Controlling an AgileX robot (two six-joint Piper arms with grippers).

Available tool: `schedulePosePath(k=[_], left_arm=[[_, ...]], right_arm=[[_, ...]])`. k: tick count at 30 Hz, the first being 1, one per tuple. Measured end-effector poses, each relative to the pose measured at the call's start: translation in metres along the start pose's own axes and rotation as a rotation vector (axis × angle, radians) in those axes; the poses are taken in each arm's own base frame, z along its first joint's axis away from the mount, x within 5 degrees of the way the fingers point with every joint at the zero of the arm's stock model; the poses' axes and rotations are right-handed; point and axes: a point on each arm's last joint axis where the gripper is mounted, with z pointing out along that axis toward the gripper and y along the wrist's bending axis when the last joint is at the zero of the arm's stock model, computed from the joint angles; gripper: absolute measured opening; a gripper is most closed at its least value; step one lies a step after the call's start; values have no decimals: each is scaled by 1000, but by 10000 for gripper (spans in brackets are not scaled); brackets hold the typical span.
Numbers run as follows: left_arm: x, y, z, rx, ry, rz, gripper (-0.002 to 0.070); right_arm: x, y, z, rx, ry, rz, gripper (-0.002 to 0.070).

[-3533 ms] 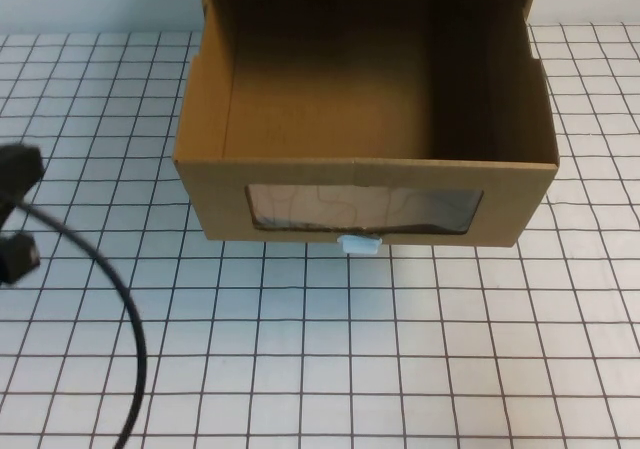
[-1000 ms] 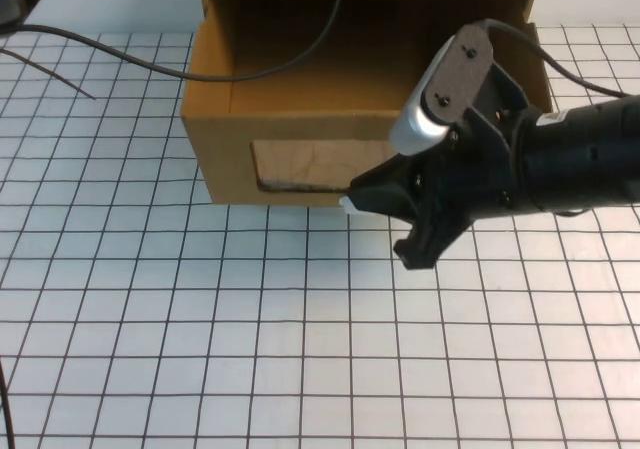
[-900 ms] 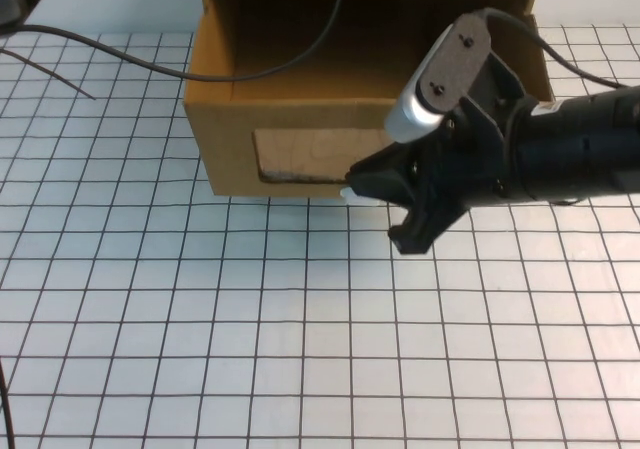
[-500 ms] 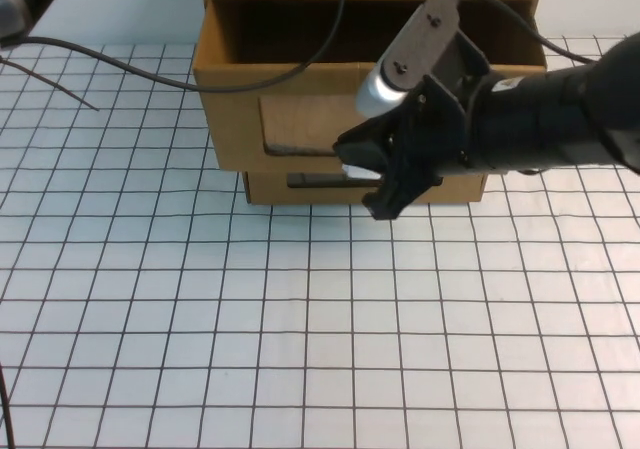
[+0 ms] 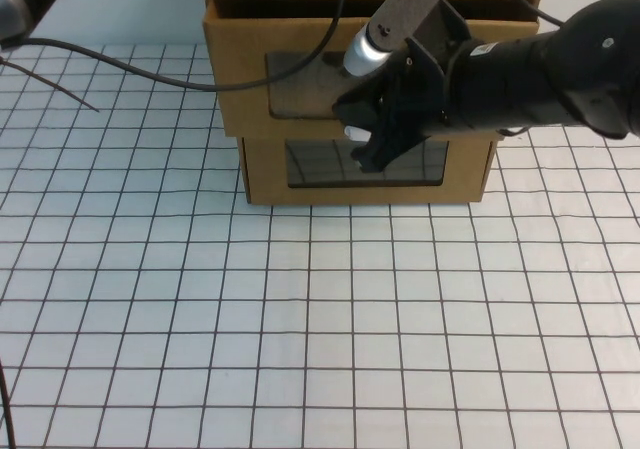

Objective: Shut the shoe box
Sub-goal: Close the shoe box with your right arm

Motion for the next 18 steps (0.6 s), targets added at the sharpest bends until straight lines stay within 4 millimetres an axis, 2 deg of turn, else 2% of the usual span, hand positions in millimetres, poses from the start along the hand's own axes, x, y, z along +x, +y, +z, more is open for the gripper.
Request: schedulePosePath(k=[10, 18], left_arm=[[0, 0, 0, 0, -4, -4, -2], [-1, 3, -2, -4, -9, -11, -2]], right_arm=[[4, -16, 5, 86, -13, 14, -13], [-1, -37, 24, 119, -33, 19, -13]])
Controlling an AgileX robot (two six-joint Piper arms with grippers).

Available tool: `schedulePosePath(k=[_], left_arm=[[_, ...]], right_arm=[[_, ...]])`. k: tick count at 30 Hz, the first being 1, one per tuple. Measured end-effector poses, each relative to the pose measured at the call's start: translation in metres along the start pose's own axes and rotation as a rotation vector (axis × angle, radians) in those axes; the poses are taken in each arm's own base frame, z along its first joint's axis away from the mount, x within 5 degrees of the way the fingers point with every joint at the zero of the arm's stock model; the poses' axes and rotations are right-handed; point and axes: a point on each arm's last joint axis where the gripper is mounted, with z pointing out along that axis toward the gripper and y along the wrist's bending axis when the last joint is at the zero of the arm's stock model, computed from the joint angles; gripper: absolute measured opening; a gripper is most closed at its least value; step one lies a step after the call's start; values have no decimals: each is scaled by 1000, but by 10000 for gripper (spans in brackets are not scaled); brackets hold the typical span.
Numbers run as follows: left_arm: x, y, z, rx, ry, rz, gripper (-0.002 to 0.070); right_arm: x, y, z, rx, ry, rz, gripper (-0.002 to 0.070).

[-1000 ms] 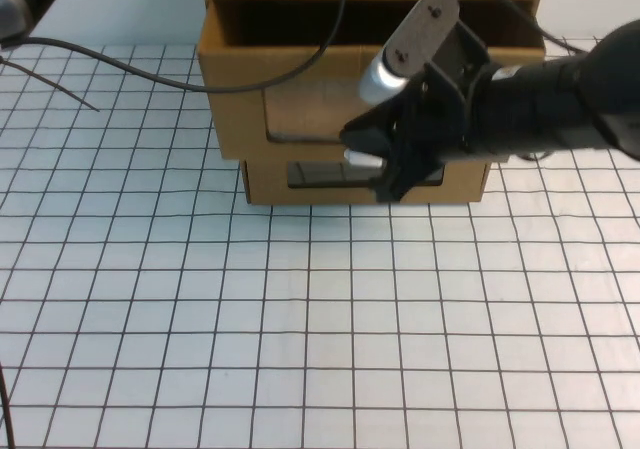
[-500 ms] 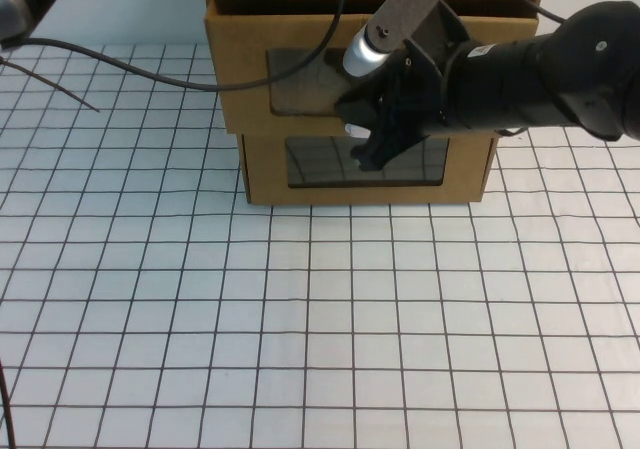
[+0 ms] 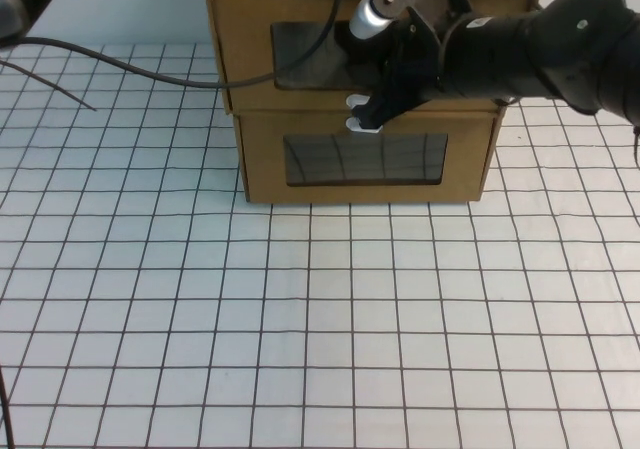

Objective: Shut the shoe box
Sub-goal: Close the shoe box with your right arm

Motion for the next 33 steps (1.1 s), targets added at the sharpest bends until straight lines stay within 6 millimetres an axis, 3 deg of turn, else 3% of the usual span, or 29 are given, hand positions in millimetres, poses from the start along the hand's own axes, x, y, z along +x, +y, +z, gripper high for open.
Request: schedulePosePath(k=[9, 20, 28, 33], left_arm=[[0, 9, -4, -10, -12, -22, -2], [2, 10, -4, -4, -6, -20, -2], [-7, 8, -8, 11, -19, 5, -2], [-32, -2, -27, 8, -49, 102, -2]], right_arm=[[-7, -11, 13, -4, -19, 4, -13], [0, 2, 11, -159, 58, 40, -13], [-23, 13, -27, -250, 62, 49, -13], [-39, 22, -64, -256, 27, 55, -13]])
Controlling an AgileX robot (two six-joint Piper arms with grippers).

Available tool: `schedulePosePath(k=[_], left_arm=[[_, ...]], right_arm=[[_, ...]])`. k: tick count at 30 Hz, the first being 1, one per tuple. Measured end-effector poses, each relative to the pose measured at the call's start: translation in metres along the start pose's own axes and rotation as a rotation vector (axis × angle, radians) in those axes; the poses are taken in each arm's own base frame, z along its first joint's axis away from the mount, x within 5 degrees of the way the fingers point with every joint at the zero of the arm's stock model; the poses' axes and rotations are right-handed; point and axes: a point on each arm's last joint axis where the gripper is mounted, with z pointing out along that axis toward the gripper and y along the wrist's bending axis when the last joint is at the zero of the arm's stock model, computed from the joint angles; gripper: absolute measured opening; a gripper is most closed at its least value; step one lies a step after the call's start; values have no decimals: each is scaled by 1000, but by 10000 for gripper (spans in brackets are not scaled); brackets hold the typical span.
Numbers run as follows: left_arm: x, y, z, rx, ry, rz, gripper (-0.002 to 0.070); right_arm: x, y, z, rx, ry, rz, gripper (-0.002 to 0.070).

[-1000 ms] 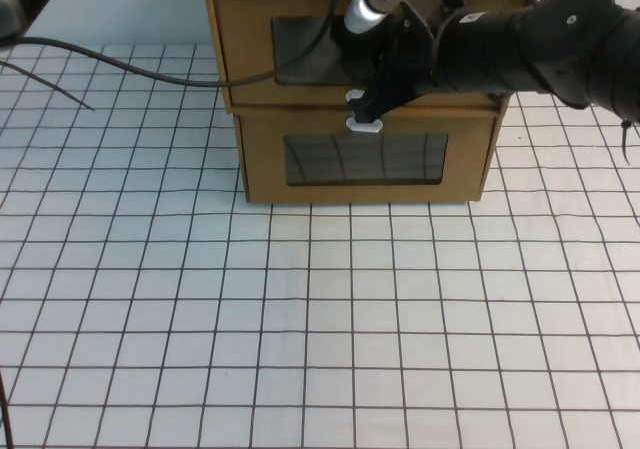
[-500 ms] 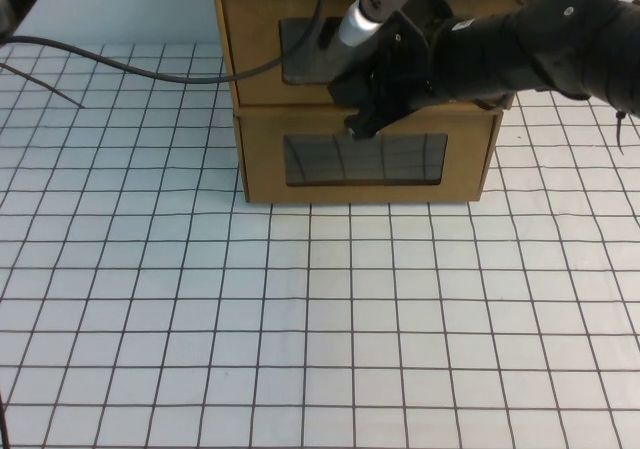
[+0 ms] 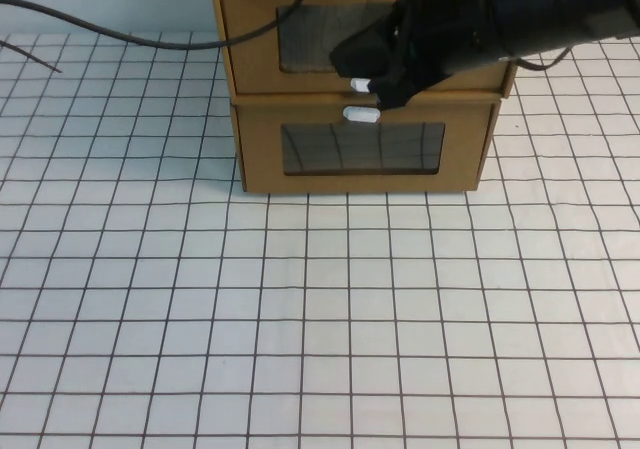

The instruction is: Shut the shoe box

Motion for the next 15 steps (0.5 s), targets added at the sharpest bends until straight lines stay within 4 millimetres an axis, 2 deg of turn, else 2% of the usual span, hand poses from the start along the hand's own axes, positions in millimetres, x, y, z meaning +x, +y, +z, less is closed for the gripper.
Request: schedulePosePath(k=[3, 8, 12, 15], left_arm=[[-21, -8, -22, -32, 0, 48, -2], [-46, -21, -62, -104, 69, 79, -2], [-60, -34, -97, -149, 159, 88, -2], [-66, -45, -122, -184, 193, 81, -2]], right_arm=[[-3, 15, -28, 30, -42, 9, -13], [7, 39, -72, 139, -162, 69, -13], [30, 55, -104, 267, -252, 126, -13], [53, 67, -119, 329, -278, 162, -13]])
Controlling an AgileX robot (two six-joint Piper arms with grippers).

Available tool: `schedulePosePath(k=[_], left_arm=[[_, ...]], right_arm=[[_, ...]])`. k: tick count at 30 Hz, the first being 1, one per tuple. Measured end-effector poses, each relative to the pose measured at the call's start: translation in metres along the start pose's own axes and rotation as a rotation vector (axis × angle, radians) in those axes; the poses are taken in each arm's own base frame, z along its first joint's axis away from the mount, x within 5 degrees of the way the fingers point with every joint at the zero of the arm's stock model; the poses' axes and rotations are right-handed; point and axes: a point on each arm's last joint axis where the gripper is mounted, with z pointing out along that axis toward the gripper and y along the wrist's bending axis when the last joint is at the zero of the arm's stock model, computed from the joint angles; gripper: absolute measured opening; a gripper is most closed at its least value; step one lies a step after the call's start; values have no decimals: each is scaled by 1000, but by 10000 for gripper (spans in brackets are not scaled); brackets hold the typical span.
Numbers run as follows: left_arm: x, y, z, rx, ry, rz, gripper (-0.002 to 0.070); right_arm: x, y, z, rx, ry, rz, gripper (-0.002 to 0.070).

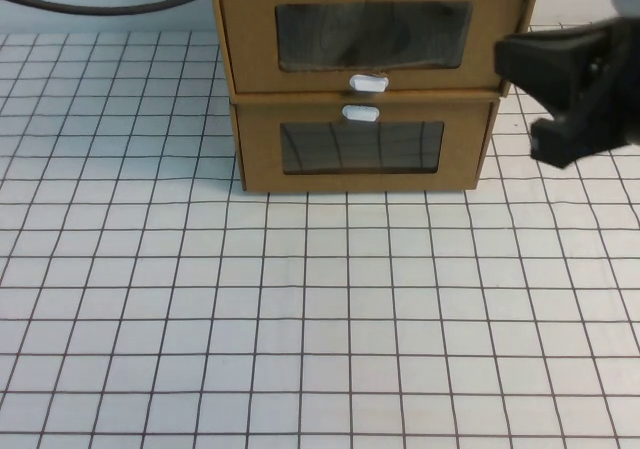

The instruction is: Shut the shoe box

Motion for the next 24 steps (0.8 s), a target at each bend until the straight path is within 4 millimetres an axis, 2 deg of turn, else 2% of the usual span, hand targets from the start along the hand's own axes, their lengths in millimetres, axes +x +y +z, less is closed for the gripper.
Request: schedulePosePath(k=[4, 8, 13, 15, 20, 24], left_arm=[[7, -12, -36, -33, 21, -18, -2], [30, -32, -76, -66, 5, -51, -2], [80, -58, -114, -111, -23, -102, -2], [108, -68, -125, -139, -18, -115, -2], [170, -89, -144, -202, 23, -139, -2], [202, -102, -157, -217, 25, -169, -2]], right_arm=[[13, 4, -23, 35, -33, 15, -13], [7, 10, -45, 27, -89, 8, -13], [5, 14, -53, 4, -103, 3, -13], [6, 15, -53, 1, -95, -12, -13], [7, 19, -57, -29, -77, -33, -13], [10, 22, -63, -48, -36, -48, -13]])
